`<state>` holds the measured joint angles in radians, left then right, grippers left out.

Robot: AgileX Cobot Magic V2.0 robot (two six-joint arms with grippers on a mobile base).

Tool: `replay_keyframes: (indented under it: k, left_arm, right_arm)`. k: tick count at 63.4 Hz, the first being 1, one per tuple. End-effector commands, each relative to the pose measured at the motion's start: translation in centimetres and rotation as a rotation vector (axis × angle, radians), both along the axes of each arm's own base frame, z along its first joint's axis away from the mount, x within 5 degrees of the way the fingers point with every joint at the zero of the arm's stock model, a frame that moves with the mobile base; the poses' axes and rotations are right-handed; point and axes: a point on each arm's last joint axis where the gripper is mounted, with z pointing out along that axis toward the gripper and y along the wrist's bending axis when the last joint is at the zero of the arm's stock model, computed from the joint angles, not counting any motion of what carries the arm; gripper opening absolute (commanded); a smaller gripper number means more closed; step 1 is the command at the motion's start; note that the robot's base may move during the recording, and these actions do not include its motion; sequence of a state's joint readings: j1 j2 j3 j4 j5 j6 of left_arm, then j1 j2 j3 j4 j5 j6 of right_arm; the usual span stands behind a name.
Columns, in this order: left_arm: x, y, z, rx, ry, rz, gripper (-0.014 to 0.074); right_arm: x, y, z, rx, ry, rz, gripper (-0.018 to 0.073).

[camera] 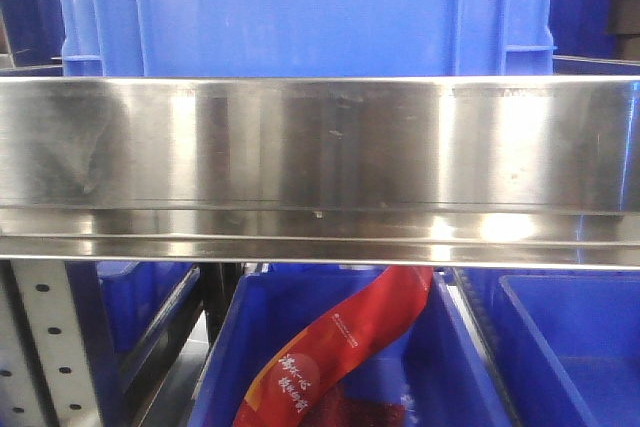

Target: Grab PVC pipe and place in blue bin

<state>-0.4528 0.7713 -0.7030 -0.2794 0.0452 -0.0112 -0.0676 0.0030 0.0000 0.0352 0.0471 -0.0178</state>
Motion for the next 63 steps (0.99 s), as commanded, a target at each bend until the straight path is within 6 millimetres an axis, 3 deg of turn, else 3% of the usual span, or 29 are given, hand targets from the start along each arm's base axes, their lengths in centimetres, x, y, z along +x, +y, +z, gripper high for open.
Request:
replay_keyframes:
  k: [1, 25, 34, 45, 63]
  left_arm:
    - [-0.1, 0.0, 0.2, -0.015, -0.017, -0.003, -0.0111]
    - [-0.2, 0.5, -0.4, -0.006, -0.052, 0.033, -0.0111]
    - [-0.7, 2.1, -3.5, 0.076, -0.038, 0.112, -0.0111]
    - [-2.8, 4.0, -7.2, 0.318, -0.085, 0.177, -0.0111]
    - [-6.4, 6.3, -11.5, 0.332, -0.106, 0.33, -0.0111]
  right_arm:
    - [0.0, 0.0, 0.2, -0.007, -0.02, 0.0, -0.0162]
    - [0.0, 0.0, 0.2, -0.007, -0.02, 0.0, -0.0162]
    - [0.0, 0.0, 0.2, -0.007, -0.02, 0.0, -0.0162]
    - [0.0, 0.0, 0.2, -0.007, -0.02, 0.0, -0.0162]
    - [0.0, 0.0, 0.2, -0.007, -0.02, 0.0, -0.0162]
